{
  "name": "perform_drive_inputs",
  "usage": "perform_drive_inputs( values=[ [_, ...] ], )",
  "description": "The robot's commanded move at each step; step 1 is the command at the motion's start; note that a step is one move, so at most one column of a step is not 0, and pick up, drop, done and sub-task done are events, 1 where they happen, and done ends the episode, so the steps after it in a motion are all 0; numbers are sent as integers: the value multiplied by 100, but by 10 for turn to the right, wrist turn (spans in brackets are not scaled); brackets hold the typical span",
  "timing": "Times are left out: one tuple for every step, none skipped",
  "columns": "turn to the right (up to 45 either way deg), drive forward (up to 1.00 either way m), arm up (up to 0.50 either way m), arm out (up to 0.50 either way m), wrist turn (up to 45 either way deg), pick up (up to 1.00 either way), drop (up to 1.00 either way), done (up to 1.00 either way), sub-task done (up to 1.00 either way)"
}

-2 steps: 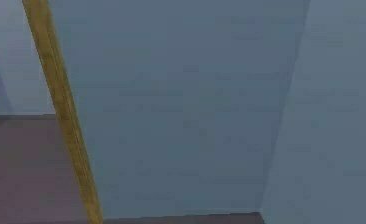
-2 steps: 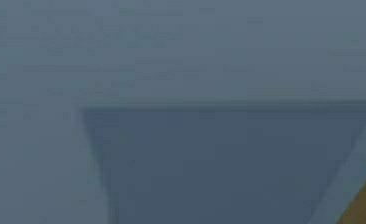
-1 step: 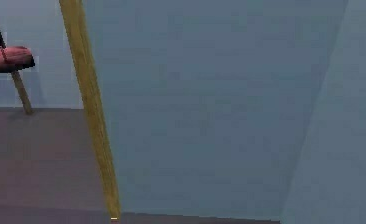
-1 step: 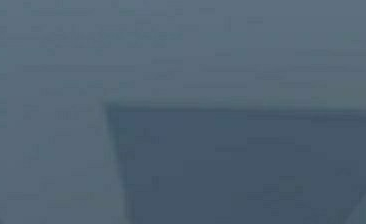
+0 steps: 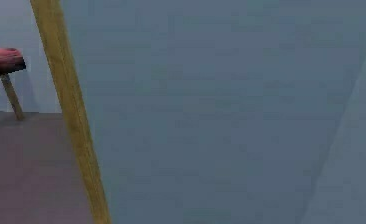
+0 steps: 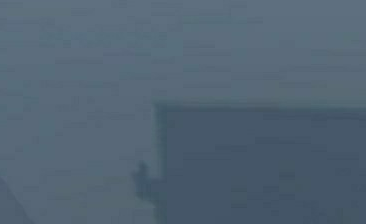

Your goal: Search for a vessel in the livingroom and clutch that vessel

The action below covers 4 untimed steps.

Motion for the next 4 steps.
perform_drive_inputs(
  values=[
    [-450, 0, 0, 0, 0, 0, 0, 0, 0],
    [0, 70, 0, 0, 0, 0, 0, 0, 0],
    [-210, 0, 0, 0, 0, 0, 0, 0, 0],
    [0, 85, 0, 0, 0, 0, 0, 0, 0]
  ],
)
